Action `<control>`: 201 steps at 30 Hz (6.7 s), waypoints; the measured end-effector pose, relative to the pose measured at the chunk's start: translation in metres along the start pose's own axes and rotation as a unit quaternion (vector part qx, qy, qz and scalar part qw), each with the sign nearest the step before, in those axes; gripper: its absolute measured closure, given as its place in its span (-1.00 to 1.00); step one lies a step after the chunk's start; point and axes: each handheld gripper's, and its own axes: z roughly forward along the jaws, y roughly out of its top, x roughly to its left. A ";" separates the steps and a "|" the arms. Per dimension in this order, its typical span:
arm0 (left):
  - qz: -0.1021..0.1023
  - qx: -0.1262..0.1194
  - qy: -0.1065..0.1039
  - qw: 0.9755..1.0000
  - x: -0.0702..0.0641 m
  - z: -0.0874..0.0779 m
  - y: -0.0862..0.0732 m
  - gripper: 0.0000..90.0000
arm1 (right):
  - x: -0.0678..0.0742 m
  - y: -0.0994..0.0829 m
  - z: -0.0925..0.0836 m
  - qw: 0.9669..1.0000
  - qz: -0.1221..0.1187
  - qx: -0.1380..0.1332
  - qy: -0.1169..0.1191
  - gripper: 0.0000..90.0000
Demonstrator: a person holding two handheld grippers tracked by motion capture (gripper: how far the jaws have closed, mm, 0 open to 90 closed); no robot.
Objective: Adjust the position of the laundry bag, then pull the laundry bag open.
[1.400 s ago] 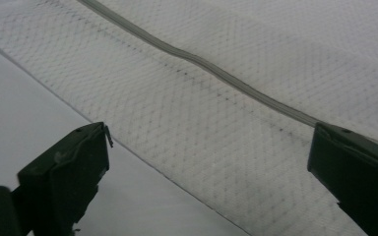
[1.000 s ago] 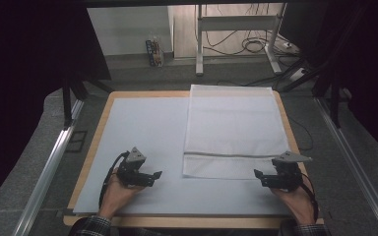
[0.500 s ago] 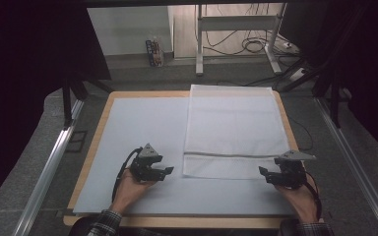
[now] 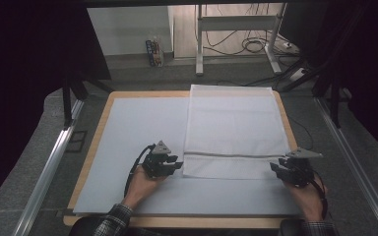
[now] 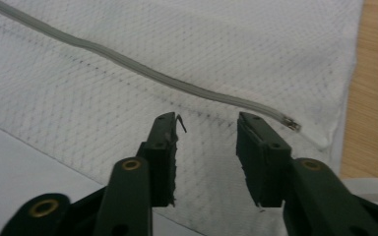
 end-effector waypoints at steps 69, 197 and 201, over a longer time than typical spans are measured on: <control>-0.024 0.053 0.011 0.998 0.021 -0.018 -0.007 0.99 | 0.001 -0.001 0.005 0.998 -0.009 0.057 0.033 0.93; -0.017 0.050 0.070 0.996 0.016 -0.078 -0.076 -0.85 | 0.035 0.002 0.018 0.996 -0.037 0.041 0.068 -0.47; -0.016 0.052 0.070 0.996 0.016 -0.078 -0.076 -0.85 | 0.032 0.004 0.015 0.997 -0.032 0.036 0.062 -0.40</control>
